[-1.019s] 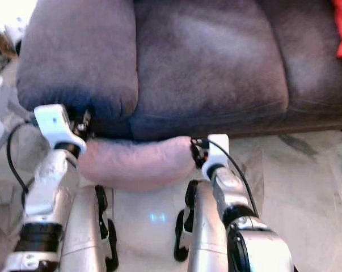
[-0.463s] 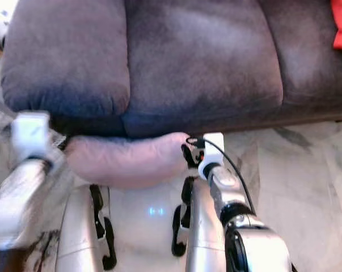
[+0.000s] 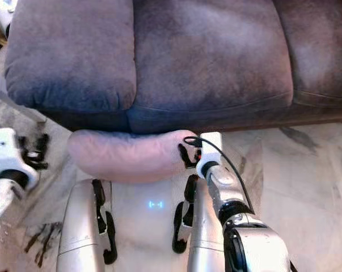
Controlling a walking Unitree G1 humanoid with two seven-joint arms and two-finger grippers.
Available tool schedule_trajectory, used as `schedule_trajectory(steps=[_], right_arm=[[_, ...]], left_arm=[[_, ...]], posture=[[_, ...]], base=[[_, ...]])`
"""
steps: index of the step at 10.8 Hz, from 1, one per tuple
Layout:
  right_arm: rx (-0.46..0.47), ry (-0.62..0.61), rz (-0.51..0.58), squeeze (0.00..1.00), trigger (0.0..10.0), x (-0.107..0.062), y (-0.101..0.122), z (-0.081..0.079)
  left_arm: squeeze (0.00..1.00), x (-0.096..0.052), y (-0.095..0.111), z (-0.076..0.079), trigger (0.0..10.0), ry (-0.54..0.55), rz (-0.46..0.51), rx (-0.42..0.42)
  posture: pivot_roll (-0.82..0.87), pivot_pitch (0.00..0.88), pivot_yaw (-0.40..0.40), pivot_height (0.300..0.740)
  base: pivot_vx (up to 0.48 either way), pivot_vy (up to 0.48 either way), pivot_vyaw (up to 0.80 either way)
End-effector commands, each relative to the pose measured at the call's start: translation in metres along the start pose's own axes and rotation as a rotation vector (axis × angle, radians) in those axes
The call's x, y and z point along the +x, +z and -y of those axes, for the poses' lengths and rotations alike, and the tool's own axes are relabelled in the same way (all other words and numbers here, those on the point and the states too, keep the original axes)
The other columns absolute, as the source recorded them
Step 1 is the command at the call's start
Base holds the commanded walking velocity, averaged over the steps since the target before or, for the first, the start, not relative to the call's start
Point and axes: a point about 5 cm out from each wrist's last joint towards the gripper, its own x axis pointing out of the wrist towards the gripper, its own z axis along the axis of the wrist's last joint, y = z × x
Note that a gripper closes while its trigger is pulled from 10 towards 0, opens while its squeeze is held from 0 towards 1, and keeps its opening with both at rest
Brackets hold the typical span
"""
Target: Move the pillow to the sofa from floor
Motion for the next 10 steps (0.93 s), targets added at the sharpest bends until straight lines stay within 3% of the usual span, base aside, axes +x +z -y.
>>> schedule_trajectory(steps=[1,2,3,8,10], right_arm=[[0.015,-0.002,-0.054,1.0,10.0,-0.003,-0.014,0.0],[0.009,0.001,-0.054,1.0,10.0,-0.002,-0.012,-0.002],[-0.014,0.01,-0.052,0.0,10.0,0.0,-0.009,-0.004],[0.014,0.032,-0.035,0.0,10.0,0.001,-0.009,-0.011],[-0.027,-0.017,-0.062,0.0,10.0,0.003,-0.011,-0.013]], left_arm=[[0.0,-0.007,0.0,0.0,10.0,0.004,-0.02,-0.011],[0.0,-0.008,0.0,0.006,10.0,-0.008,-0.023,-0.054],[0.0,-0.012,0.004,0.009,10.0,-0.019,-0.02,-0.074],[0.0,-0.022,0.025,0.016,10.0,-0.044,0.015,-0.076],[0.0,-0.02,0.032,0.017,10.0,-0.057,0.021,-0.077]], posture=[[0.18,0.46,-0.05,0.526],[0.18,0.462,-0.05,0.526],[0.19,0.464,-0.049,0.526],[0.25,0.478,-0.032,0.526],[0.27,0.487,-0.025,0.526]], base=[[0.0,0.0,0.0],[0.0,0.0,0.0],[0.0,0.0,0.0],[0.0,0.0,0.0],[0.0,0.0,0.0]])
